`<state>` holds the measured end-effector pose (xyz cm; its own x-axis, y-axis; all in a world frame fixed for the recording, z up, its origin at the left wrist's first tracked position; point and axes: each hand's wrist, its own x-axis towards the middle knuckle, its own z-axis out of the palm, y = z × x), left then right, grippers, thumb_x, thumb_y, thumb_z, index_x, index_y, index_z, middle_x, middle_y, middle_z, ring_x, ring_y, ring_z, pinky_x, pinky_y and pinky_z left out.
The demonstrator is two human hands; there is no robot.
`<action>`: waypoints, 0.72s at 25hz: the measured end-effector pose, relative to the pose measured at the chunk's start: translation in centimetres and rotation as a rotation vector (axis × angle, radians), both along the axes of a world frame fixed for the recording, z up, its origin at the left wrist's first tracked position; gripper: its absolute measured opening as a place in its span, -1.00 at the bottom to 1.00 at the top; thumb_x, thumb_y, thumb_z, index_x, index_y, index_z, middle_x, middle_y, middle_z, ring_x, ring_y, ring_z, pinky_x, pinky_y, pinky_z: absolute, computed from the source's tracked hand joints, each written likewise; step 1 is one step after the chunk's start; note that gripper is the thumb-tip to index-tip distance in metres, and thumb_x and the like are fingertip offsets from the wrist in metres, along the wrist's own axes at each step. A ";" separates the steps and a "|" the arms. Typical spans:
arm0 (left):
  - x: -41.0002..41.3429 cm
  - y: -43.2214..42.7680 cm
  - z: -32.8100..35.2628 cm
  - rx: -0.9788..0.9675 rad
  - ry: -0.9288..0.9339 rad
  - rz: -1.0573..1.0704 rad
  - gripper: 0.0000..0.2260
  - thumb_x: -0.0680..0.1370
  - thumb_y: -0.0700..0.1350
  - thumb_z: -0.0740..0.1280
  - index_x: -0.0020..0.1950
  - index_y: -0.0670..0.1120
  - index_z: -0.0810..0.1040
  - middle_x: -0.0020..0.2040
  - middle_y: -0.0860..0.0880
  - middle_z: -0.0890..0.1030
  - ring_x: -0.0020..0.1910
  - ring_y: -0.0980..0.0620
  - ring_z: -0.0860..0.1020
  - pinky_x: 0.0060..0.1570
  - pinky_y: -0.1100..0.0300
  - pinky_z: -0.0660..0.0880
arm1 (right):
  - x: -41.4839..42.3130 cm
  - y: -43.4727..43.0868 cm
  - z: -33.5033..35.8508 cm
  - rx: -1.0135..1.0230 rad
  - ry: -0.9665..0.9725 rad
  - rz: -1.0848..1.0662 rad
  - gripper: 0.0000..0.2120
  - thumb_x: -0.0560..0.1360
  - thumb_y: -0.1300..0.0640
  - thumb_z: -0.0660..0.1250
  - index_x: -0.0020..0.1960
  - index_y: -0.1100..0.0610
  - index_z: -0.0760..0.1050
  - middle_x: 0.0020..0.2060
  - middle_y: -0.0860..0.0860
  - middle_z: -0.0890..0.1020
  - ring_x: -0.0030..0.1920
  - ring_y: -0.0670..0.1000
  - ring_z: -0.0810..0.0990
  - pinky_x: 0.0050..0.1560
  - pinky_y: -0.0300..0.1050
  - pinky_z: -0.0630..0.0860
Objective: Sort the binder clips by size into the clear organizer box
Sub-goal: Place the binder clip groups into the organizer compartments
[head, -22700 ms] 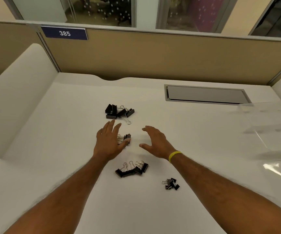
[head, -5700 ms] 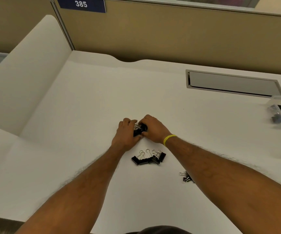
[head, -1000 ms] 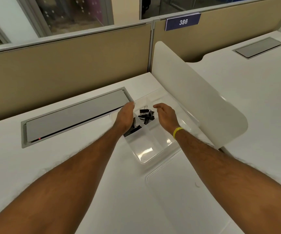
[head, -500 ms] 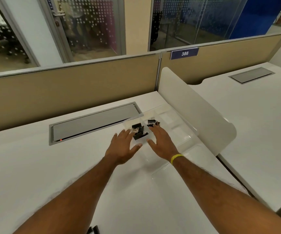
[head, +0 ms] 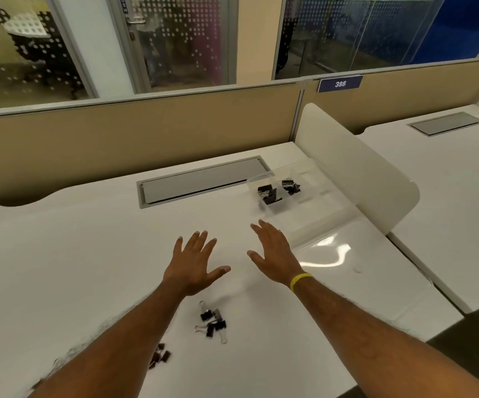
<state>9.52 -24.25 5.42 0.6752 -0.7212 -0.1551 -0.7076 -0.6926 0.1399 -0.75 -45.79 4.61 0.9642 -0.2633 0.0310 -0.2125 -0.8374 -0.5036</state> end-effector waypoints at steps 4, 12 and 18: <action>-2.0 6.9 -1.2 0.039 0.000 0.039 -0.09 0.38 0.53 -0.25 0.59 0.02 0.01 0.61 -0.05 -0.06 0.58 -0.01 -0.13 0.50 -0.17 -0.21 | -1.3 5.9 -1.0 -0.022 0.035 0.037 -0.36 0.59 -0.07 0.21 0.57 -0.02 0.03 0.58 -0.01 0.01 0.57 0.01 -0.08 0.52 0.03 -0.19; -4.9 17.9 -3.3 -0.001 0.017 0.169 -0.15 0.43 0.50 -0.20 0.59 0.02 0.03 0.61 -0.04 -0.06 0.58 0.01 -0.12 0.51 -0.14 -0.18 | -2.1 15.8 -2.2 0.011 0.081 0.135 -0.38 0.59 -0.12 0.19 0.57 -0.04 0.03 0.58 -0.02 0.01 0.57 -0.02 -0.11 0.52 0.00 -0.21; -5.0 27.6 -3.3 -0.091 -0.034 0.271 -0.07 0.38 0.54 -0.28 0.57 0.00 0.12 0.60 -0.05 0.04 0.58 -0.01 -0.02 0.51 -0.10 -0.08 | -1.0 22.2 -2.6 0.002 0.079 0.237 -0.38 0.60 -0.13 0.18 0.57 -0.03 0.03 0.58 -0.03 0.02 0.57 -0.02 -0.09 0.53 -0.03 -0.20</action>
